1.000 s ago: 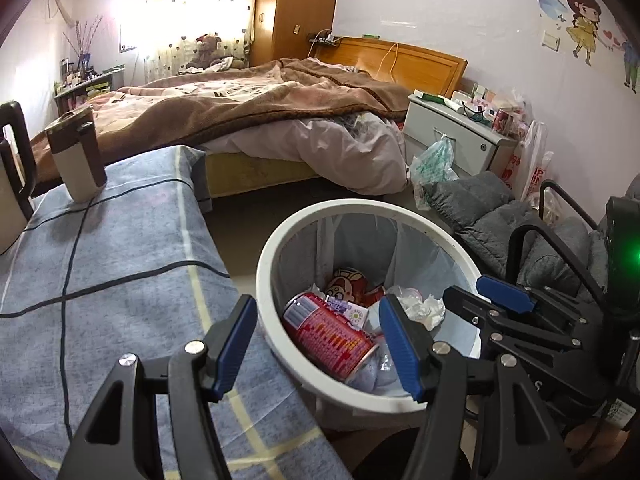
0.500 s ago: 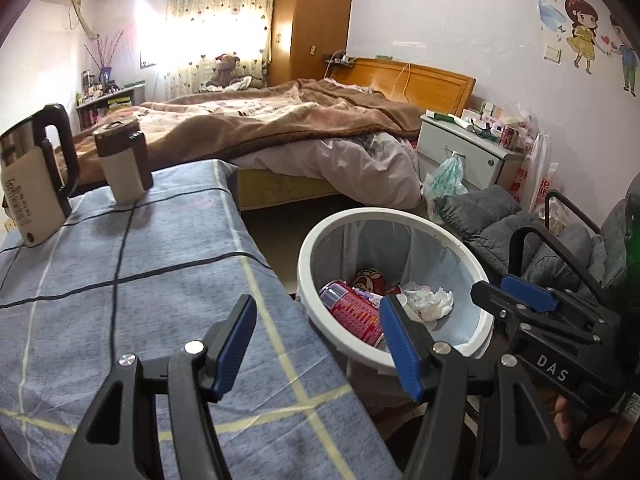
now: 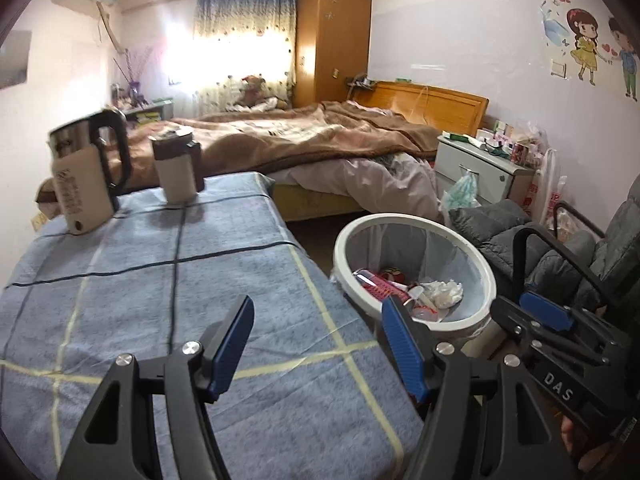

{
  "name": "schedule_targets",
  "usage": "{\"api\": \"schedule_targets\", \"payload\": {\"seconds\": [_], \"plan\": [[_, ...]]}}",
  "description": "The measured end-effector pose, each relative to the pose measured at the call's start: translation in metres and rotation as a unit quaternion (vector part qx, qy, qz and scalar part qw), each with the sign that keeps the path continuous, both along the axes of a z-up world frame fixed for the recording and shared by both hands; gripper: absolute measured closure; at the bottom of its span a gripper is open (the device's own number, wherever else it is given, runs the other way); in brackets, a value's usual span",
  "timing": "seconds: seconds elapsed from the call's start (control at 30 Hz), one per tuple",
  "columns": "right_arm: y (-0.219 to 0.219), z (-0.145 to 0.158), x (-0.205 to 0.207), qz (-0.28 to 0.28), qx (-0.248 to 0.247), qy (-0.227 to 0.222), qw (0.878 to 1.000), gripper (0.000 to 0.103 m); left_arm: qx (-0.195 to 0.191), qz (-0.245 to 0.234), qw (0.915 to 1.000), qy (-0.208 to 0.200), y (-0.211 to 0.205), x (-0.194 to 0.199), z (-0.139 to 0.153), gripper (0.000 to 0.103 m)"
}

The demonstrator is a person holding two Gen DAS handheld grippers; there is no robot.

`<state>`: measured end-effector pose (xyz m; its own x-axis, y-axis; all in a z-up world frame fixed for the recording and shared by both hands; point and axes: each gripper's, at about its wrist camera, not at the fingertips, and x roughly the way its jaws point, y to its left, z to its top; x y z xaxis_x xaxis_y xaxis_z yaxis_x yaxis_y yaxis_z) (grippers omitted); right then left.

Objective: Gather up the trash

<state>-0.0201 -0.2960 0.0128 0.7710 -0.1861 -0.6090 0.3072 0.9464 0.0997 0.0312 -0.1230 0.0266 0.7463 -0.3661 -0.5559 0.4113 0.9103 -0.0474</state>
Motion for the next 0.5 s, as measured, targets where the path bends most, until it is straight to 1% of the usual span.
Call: {"api": "schedule_targets", "payload": {"seconds": [0.07,0.1,0.2,0.23,0.37,0.5], "plan": [[0.002,-0.002,-0.008,-0.004,0.000,0.001,1.000,0.058,0.011,0.006,0.9999,-0.009,0.001,-0.007,0.001,0.034],[0.005,-0.003,-0.013,-0.006,-0.003,0.000,1.000,0.058,0.011,0.007,0.9999,-0.011,0.002,-0.011,0.000,0.034],[0.009,-0.005,-0.025,-0.011,-0.010,0.002,1.000,0.058,-0.007,0.006,1.0000,-0.002,0.009,-0.019,-0.001,0.033],[0.011,-0.006,-0.029,-0.016,-0.009,0.001,1.000,0.058,-0.008,0.009,0.9999,-0.004,0.011,-0.022,-0.002,0.033],[0.018,-0.008,-0.042,-0.023,-0.012,-0.005,1.000,0.058,0.008,0.019,0.9996,-0.021,0.014,-0.035,-0.003,0.032],[0.026,-0.009,-0.050,-0.027,-0.021,-0.012,0.999,0.058,0.013,0.021,0.9996,-0.015,0.016,-0.043,-0.008,0.032]]}}
